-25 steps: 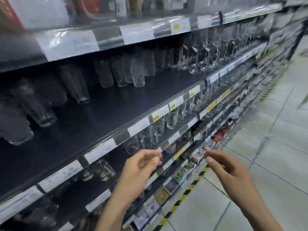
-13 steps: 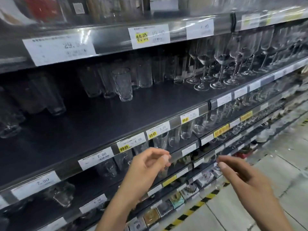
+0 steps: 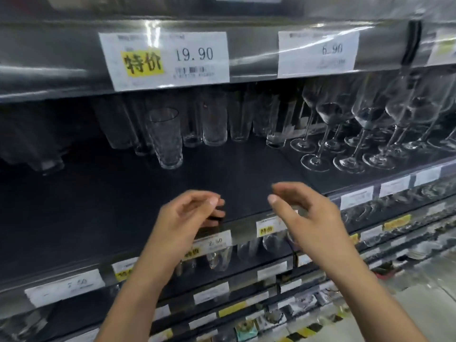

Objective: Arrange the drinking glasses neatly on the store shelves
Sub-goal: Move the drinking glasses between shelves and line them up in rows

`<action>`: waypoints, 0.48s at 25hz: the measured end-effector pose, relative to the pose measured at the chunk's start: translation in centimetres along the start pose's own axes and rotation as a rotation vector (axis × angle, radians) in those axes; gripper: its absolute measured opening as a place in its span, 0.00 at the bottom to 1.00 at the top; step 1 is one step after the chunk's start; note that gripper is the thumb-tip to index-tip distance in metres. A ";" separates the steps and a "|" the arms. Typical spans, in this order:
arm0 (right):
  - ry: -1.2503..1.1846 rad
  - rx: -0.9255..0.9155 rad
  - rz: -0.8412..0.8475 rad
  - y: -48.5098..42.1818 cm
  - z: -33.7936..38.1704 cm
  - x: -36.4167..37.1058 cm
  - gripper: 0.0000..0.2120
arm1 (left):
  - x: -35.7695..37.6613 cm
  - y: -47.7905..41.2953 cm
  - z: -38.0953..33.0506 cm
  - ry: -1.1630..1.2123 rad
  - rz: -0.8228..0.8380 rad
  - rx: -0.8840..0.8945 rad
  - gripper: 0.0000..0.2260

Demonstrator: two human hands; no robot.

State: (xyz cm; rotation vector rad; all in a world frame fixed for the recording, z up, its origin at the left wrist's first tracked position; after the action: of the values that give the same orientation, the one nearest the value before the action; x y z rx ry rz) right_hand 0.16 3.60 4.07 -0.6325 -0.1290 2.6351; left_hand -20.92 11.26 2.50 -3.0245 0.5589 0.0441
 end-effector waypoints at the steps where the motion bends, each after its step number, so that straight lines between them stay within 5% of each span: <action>1: 0.000 -0.007 -0.017 -1.9 -0.3 -0.5 0.12 | 0.2 -1.2 -0.2 0.000 -0.040 -0.008 0.06; 12: -0.078 0.046 0.015 -17.9 -6.2 -1.2 0.26 | -3.5 -8.3 -1.4 -0.156 -0.490 -0.201 0.04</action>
State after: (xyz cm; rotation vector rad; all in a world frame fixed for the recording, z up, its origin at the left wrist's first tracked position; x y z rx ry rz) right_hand 10.74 19.22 2.34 -0.5171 -0.0869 2.6699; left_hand -21.17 20.10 4.51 -3.2149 -0.2167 0.3225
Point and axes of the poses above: each hand's wrist, its own y-axis away from the middle knuckle, its own x-axis out of the palm, z = x × y, the point moved 7 cm from there along -y, towards the middle knuckle, and after that the axes turned 3 degrees about z, right-handed, at the moved point
